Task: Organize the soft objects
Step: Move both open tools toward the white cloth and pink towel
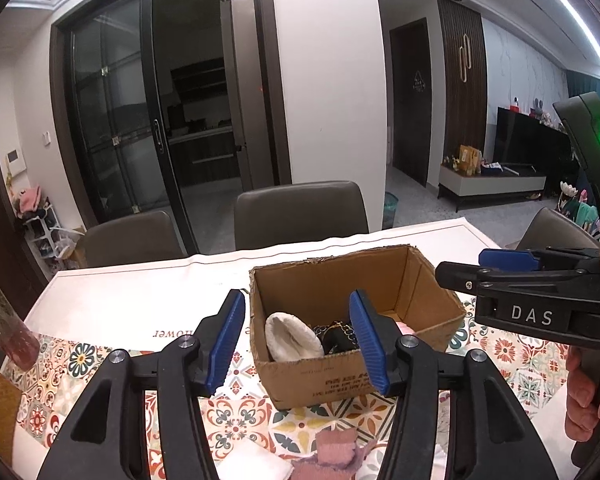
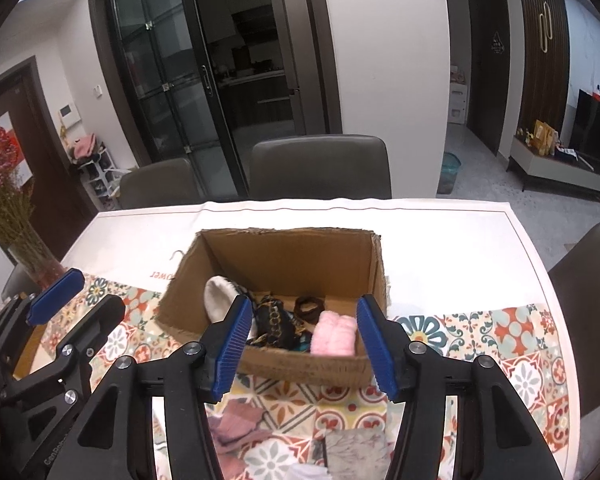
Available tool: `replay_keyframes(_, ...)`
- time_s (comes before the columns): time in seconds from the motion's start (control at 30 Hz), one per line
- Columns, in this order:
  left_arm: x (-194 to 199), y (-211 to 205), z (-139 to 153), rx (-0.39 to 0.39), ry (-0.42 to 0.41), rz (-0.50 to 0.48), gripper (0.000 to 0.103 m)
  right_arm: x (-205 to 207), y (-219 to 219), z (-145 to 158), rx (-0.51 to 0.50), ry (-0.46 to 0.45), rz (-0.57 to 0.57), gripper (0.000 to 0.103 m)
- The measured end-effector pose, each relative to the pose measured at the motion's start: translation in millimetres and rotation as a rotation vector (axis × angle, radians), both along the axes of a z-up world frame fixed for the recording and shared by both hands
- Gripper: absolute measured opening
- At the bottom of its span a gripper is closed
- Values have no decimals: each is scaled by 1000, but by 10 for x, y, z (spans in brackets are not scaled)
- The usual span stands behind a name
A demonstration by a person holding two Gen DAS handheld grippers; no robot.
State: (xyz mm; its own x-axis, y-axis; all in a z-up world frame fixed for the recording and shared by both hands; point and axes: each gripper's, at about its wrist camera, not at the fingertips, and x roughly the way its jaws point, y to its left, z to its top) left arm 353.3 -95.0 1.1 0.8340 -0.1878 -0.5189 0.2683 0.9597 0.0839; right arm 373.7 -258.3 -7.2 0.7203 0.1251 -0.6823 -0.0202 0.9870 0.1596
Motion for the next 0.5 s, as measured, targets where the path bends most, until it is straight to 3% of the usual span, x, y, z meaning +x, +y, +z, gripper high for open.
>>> replay_keyframes(0.5, -572, 187, 72, 3, -59, 12, 60, -484, 177, -40, 30, -8, 28, 56)
